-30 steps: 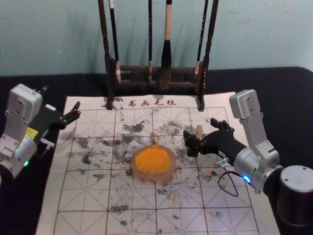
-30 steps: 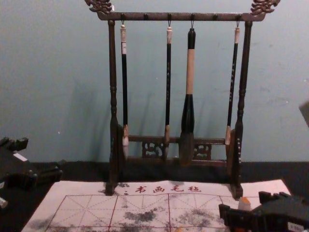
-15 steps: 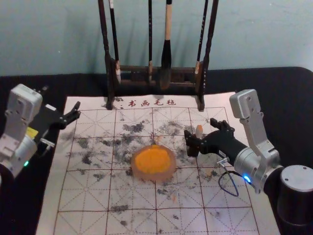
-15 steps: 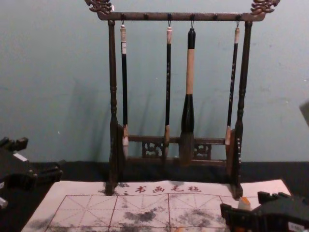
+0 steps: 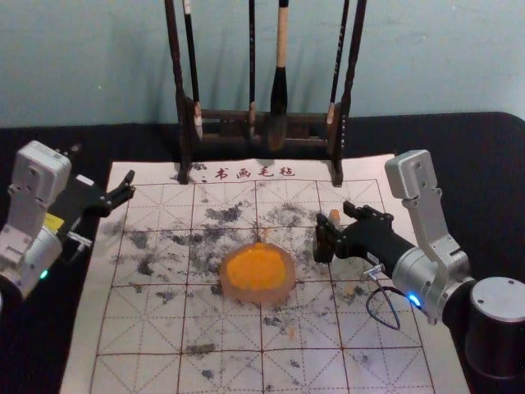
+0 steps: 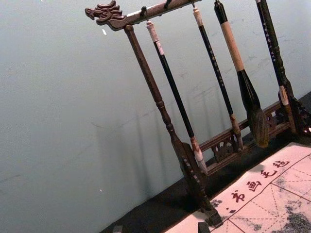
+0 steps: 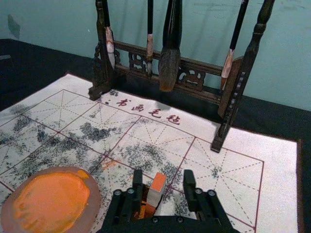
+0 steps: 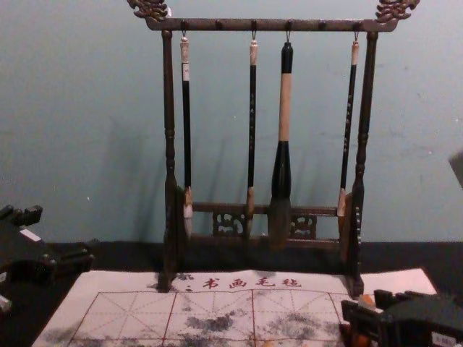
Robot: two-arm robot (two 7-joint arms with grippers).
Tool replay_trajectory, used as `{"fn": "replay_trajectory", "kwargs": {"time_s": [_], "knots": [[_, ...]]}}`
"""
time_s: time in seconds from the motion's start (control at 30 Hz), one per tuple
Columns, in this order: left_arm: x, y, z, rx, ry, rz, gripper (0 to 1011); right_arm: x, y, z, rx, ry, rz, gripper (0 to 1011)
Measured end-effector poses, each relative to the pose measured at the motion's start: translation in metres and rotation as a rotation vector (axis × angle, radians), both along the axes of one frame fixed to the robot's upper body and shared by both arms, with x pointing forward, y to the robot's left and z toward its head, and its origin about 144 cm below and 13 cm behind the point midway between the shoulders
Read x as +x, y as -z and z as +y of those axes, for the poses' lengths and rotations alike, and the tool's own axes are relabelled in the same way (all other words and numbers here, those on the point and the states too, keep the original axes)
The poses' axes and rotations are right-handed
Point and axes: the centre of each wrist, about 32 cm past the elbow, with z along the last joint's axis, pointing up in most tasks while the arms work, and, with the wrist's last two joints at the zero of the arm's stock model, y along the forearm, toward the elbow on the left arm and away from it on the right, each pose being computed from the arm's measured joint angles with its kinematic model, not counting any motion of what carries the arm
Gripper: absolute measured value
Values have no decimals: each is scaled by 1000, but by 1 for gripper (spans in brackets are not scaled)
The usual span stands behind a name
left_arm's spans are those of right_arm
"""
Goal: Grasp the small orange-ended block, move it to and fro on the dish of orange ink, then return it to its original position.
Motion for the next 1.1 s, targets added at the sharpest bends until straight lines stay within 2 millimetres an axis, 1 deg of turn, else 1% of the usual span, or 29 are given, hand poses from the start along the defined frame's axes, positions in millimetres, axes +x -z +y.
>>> {"fn": "replay_trajectory", "kwargs": {"time_s": [0.03,0.1,0.17,0.27,0.33,0.37,0.4,0.57,1.1], "knots": [[0,0,0,0,0,0,1001,0,0,0,0,0,0,513],[0,0,0,0,0,0,1001,0,0,0,0,0,0,432],[0,0,0,0,0,0,1001,0,0,0,0,0,0,390],[0,0,0,0,0,0,1001,0,0,0,0,0,0,270],[0,0,0,0,0,0,1001,0,0,0,0,0,0,228],[0,0,0,0,0,0,1001,0,0,0,1,0,0,178],[0,0,0,0,0,0,1001,0,0,0,1,0,0,161],[0,0,0,0,0,0,1001,0,0,0,1,0,0,135],[0,0,0,0,0,0,1001,0,-1,-2,20,-6,-11,135]]}}
